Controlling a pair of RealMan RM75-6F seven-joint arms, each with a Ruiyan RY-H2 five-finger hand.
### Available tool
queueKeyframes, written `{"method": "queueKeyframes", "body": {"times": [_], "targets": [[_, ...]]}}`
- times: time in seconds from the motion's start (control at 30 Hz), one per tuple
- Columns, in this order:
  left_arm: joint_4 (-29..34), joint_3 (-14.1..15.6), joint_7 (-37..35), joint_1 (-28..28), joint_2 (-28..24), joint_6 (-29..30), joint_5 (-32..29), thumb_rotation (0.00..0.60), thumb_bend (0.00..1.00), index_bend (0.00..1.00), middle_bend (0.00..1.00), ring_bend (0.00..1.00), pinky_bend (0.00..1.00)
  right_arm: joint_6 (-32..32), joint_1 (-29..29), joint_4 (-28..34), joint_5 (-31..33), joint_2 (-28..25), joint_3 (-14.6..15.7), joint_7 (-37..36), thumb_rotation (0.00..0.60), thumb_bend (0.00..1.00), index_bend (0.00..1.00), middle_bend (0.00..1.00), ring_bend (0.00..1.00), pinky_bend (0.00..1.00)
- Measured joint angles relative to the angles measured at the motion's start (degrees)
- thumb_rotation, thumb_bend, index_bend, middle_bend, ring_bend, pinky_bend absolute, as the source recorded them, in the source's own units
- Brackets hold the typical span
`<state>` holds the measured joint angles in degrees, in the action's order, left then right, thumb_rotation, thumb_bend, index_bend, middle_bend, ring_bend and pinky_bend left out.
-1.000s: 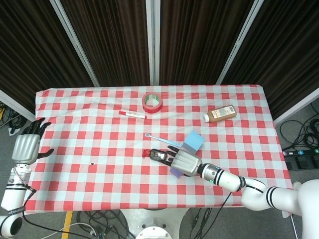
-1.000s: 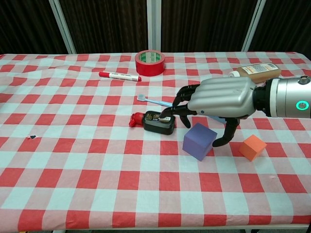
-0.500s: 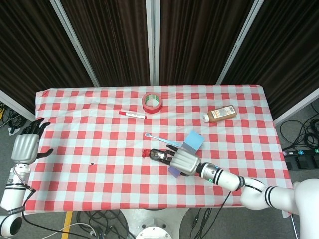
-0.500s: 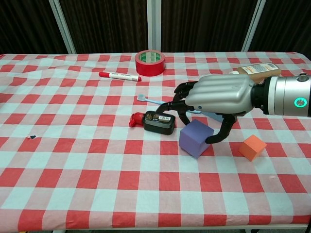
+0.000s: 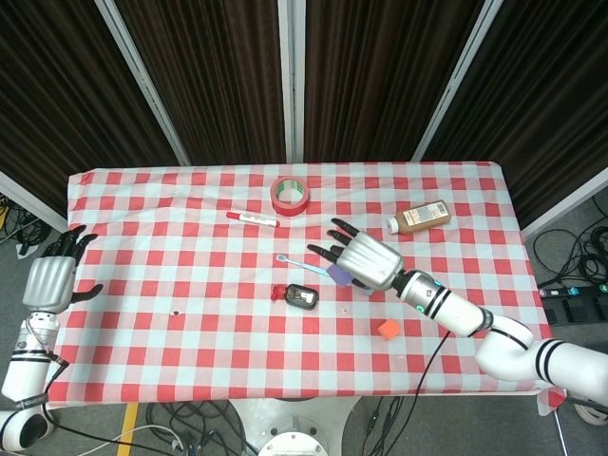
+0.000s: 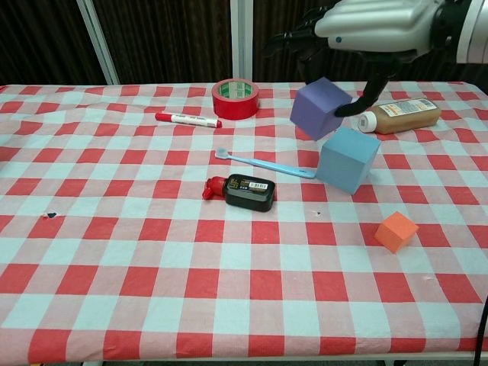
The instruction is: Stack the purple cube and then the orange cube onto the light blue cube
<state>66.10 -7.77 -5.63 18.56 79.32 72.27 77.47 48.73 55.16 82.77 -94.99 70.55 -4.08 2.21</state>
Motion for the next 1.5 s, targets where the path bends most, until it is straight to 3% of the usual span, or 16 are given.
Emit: {"method": "queueKeyframes", "body": {"times": [0.5,1.5], "targets": [[-1.7,-0.2,1.5,0.2,1.0,-0.7,-0.9,0.600,0.21,0.23,0.20,0.13,0.24,2.4,0.1,-8.0,-5.7,-4.1,4.6,-10.5,0.600,0.16,0.07,0.45,0.13,0.08],[-3.6,-0.2,1.3,0.3,2.0,-1.0,-0.8,0.600,0.21,0.23,0.20,0.13,0.24,6.4,3.2,-22.3,-13.7,1.7,11.5,-24.2,0.600,0.16,0.07,0.45,0.14,0.12]]}}
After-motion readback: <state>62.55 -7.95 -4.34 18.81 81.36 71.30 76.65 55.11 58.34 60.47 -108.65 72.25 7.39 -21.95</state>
